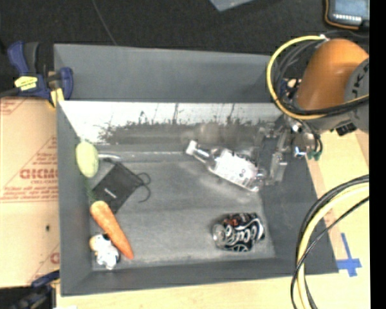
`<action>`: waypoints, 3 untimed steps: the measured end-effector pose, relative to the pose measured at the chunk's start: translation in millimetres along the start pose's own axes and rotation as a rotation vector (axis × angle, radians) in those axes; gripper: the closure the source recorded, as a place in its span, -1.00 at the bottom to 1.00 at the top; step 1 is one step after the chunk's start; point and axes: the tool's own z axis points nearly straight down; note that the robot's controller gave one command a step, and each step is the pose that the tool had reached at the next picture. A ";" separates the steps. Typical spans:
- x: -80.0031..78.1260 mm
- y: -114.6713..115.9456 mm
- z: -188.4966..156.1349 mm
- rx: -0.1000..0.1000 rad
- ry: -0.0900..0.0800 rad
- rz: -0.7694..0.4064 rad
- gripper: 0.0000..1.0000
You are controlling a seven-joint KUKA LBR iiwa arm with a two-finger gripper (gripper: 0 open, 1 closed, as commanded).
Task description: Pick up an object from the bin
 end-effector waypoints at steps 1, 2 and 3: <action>-0.9 0.6 -5.0 0.001 -0.006 -0.002 -1.00; -6.0 10.9 45.6 0.003 -0.013 0.001 -1.00; -4.5 15.2 94.8 0.001 -0.005 0.001 -1.00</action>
Offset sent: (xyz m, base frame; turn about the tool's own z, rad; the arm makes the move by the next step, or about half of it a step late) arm 0.0041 0.0185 -0.0744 0.0034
